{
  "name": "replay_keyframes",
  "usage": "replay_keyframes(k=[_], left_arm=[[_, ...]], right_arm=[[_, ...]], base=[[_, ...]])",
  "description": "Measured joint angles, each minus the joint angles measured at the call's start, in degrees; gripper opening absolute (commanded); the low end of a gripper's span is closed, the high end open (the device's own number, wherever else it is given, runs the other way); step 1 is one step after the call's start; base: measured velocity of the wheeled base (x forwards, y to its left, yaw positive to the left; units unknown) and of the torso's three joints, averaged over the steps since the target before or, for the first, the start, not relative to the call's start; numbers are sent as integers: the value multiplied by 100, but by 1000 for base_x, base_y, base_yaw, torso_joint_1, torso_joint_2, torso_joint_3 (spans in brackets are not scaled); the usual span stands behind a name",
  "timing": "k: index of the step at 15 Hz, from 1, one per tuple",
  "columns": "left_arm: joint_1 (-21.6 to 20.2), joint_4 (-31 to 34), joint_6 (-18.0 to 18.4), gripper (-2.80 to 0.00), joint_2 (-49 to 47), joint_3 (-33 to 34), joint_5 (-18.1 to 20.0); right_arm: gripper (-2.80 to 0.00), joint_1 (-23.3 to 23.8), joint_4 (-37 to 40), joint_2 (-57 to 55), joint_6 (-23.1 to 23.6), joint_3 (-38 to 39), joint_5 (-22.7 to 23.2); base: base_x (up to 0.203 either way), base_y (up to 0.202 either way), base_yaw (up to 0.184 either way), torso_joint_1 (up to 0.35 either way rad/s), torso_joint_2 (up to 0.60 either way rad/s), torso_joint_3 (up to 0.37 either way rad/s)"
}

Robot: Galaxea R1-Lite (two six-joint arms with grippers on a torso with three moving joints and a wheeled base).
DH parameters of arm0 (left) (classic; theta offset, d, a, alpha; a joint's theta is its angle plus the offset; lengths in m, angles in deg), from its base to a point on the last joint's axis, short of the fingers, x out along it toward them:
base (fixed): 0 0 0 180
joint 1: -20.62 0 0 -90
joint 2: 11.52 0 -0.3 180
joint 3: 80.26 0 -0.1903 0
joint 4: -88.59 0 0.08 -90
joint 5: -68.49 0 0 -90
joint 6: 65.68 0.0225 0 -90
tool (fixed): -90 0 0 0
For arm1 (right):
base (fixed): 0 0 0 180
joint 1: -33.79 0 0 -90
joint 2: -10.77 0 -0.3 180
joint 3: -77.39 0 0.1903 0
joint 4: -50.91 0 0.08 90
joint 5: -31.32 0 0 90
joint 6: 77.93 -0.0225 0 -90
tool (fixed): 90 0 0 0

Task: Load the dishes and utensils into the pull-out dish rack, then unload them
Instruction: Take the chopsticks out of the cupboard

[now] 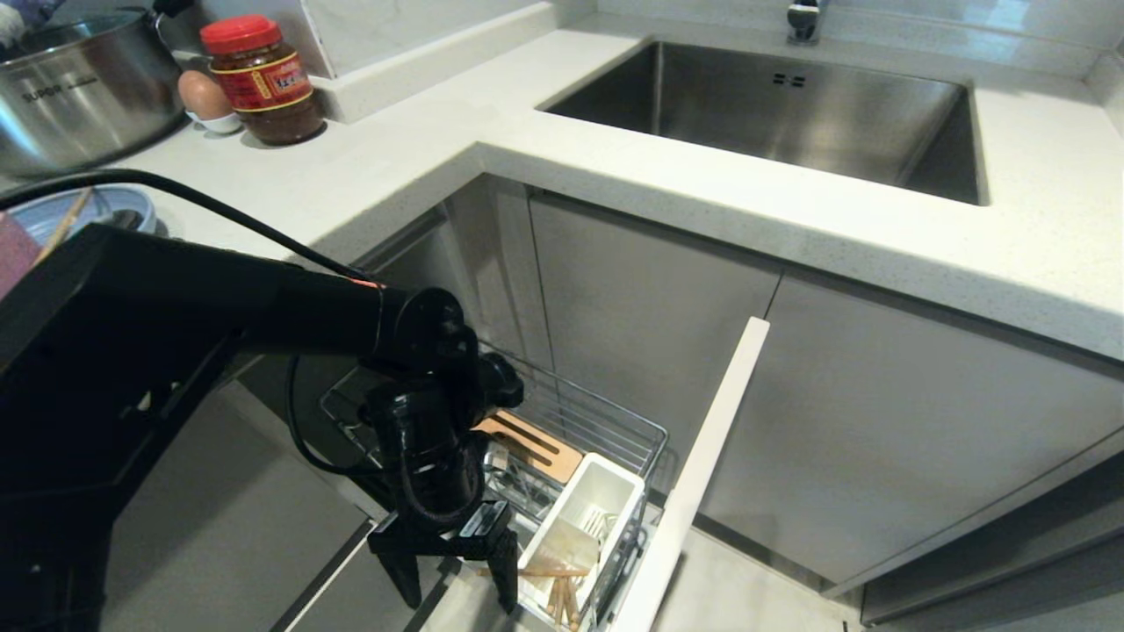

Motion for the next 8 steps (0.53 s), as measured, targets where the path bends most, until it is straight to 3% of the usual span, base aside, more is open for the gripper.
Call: replay_keyframes(k=[8], left_arm=[[-112,4,-40,0,-358,-254,297]], right_arm=[[-280,0,-1,0,0,0,0]], base=[[0,0,0,0,0,0]])
